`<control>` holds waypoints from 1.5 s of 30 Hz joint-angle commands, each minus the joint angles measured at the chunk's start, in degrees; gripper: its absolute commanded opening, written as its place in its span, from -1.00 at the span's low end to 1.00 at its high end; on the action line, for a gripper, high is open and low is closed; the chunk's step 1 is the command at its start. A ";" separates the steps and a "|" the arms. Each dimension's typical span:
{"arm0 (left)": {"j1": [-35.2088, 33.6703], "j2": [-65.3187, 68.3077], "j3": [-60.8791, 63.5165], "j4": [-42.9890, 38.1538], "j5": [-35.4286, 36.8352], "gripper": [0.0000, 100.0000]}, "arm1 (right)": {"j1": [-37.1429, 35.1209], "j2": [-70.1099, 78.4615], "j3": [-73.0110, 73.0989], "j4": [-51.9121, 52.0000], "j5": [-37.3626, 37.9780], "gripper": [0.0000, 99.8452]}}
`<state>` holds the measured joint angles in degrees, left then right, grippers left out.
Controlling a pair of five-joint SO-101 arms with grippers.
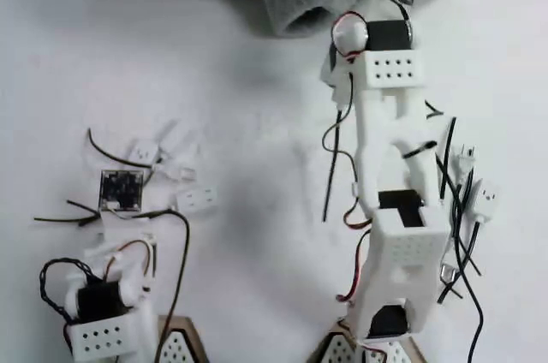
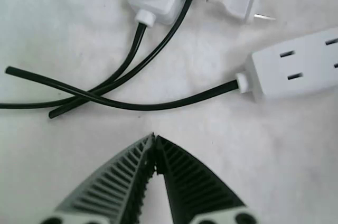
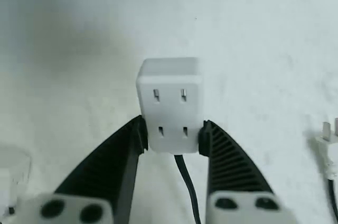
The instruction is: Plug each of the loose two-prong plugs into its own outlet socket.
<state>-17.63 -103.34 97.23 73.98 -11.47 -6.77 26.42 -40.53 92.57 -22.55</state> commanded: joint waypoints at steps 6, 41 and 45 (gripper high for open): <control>-0.40 -0.31 -0.18 -0.88 -0.18 -0.95 | -2.68 18.33 -2.02 -14.90 -16.97 -0.86; -0.40 -0.31 -0.18 -0.88 -0.18 -0.95 | 5.93 17.45 -52.92 6.02 11.25 -0.37; -0.40 -0.31 -0.18 -0.88 -0.18 -0.95 | 3.56 15.96 -52.40 6.20 18.81 -0.37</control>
<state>-17.63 -103.34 97.23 73.98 -11.47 -0.97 47.43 -91.25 98.46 -10.07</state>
